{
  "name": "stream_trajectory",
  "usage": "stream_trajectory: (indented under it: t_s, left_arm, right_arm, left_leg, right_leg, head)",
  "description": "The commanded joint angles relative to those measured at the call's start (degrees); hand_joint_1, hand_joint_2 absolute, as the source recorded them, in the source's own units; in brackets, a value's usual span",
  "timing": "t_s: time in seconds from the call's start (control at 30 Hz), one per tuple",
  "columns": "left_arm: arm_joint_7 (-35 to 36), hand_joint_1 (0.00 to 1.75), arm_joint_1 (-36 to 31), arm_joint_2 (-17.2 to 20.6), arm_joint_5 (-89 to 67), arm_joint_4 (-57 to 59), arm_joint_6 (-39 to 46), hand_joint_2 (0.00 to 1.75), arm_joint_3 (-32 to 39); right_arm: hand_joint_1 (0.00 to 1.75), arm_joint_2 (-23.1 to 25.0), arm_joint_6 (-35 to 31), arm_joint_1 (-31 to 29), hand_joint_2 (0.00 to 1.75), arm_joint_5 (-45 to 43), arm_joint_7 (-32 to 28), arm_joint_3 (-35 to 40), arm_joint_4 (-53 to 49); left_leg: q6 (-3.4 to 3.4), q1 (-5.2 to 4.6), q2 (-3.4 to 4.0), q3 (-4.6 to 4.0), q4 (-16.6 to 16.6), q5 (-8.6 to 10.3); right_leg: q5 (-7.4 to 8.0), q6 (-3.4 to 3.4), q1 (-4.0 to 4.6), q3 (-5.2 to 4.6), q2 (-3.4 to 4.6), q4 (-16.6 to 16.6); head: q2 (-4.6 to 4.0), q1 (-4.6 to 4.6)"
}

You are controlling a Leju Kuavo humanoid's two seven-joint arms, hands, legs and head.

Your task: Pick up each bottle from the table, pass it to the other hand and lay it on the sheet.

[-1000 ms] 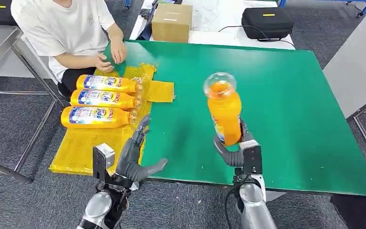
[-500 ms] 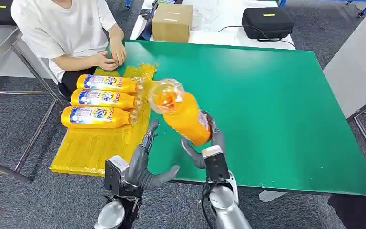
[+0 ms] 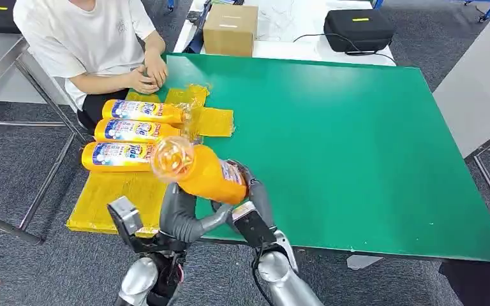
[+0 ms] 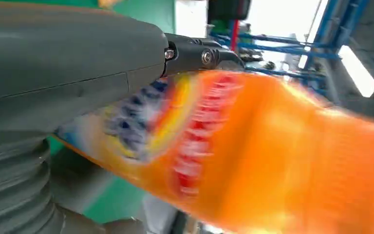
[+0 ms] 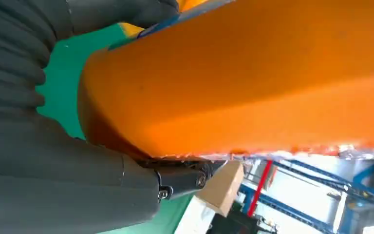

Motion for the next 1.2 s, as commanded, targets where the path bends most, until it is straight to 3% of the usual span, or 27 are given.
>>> stream_trajectory:
  t_s: [0.03,0.17,0.63,1.07,1.1,1.13,1.17,1.2]
  left_arm:
    - [-0.6,0.0,-1.8,1.9,0.2,0.0,-1.1,1.75,-2.3]
    - [1.8,0.0,-2.8,2.1,3.0,1.7,-2.9,1.75,-2.3]
    - [4.1,0.0,-5.3,1.3,-1.4,5.4,2.4,1.75,-2.0]
    - [4.9,0.0,-8.3,0.7,1.9,6.2,2.5,1.75,-0.2]
    - [4.8,0.89,-8.4,0.7,1.9,6.2,2.5,1.75,-0.2]
    - [4.6,1.59,-8.7,0.7,2.2,6.1,2.6,1.75,0.1]
    - [4.6,1.75,-8.9,0.8,3.1,6.0,2.2,1.75,0.3]
    - [4.8,1.75,-9.0,0.9,3.8,6.0,1.8,1.75,0.3]
  right_arm:
    - [1.75,-0.7,-0.2,-4.3,1.75,0.5,0.1,2.3,8.3]
    - [1.75,-0.1,-2.3,-6.2,1.75,2.6,0.8,3.4,9.8]
    - [1.75,-0.6,-3.0,-10.4,1.75,9.3,6.1,7.4,9.0]
    - [1.75,0.6,-2.4,-9.7,1.75,7.7,3.4,9.1,11.2]
    - [1.75,0.6,-2.4,-9.8,1.75,7.8,3.3,9.3,11.3]
    - [1.75,0.6,-1.9,-10.1,1.75,7.8,3.3,9.6,11.6]
    - [1.75,0.7,-2.3,-10.3,1.75,8.1,3.4,10.0,12.0]
    - [1.75,0.7,-2.3,-10.4,1.75,8.0,3.4,10.0,12.3]
  left_leg:
    - [-0.06,0.03,0.06,0.26,0.0,-0.07]
    - [-0.07,0.03,0.07,0.28,0.0,-0.1]
    - [-0.07,0.01,0.11,0.27,0.0,-0.11]
    - [-0.06,0.02,0.03,0.24,0.0,-0.07]
    - [-0.07,0.02,0.03,0.28,0.0,-0.09]
    - [-0.07,0.03,0.05,0.29,0.0,-0.1]
    - [-0.04,0.01,0.0,0.14,0.0,-0.02]
    - [-0.07,0.03,0.01,0.27,0.0,-0.09]
  right_leg:
    - [-0.05,-0.08,0.03,0.24,0.06,0.0]
    - [-0.08,-0.09,0.03,0.26,0.07,0.0]
    - [-0.07,-0.09,0.02,0.24,0.11,0.0]
    - [-0.06,-0.08,0.02,0.22,0.03,0.0]
    - [-0.08,-0.09,0.03,0.26,0.03,0.0]
    - [-0.08,-0.09,0.04,0.26,0.05,0.0]
    - [-0.03,-0.05,0.01,0.14,0.0,0.0]
    - [-0.08,-0.08,0.04,0.26,0.01,0.0]
  head:
    - [0.0,0.0]
    - [0.0,0.0]
    - [0.0,0.02]
    - [0.0,0.02]
    - [0.0,0.0]
    - [0.0,0.0]
    - [0.0,0.0]
    - [0.0,0.0]
